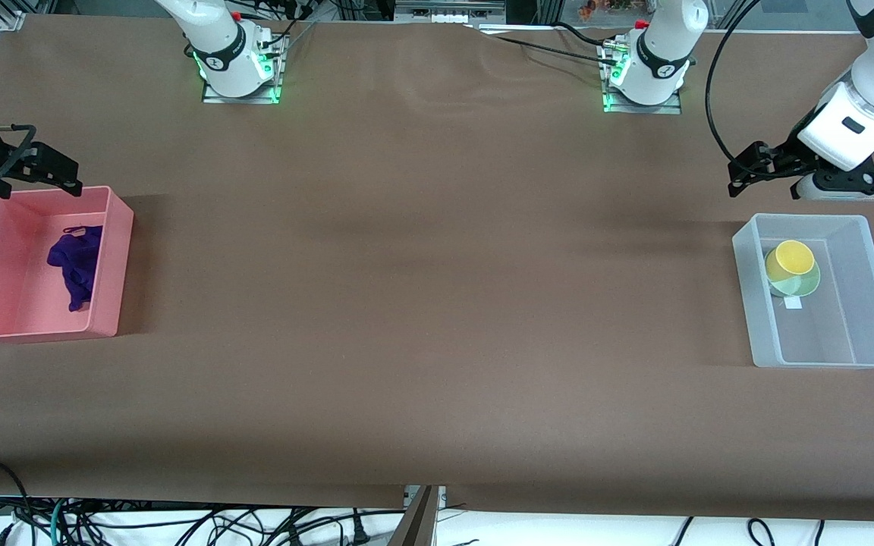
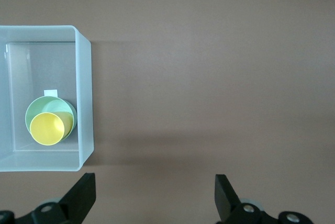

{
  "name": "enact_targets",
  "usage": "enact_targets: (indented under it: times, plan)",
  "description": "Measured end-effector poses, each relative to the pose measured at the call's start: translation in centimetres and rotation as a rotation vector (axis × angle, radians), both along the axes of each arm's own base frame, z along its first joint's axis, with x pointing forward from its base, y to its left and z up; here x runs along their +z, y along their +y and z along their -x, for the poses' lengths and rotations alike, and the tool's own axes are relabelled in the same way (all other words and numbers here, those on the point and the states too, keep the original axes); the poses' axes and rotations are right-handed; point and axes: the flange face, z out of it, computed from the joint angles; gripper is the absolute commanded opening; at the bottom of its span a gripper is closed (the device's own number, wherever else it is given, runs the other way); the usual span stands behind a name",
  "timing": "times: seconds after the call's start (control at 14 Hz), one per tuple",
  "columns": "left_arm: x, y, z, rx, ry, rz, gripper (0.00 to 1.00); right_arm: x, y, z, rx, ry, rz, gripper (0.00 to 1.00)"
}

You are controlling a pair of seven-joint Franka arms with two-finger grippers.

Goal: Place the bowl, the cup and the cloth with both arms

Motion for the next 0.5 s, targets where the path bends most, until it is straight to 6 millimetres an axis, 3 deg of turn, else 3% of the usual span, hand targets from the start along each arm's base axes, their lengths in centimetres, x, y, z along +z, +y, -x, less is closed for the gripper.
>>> enact_targets:
  times: [0.5]
  plan:
    - [-0.04,0.35,-0.08,0.006,0.008,0.002,1.0,-0.06,-0.11,-0.03,-0.002,0.001,0.0,1.0]
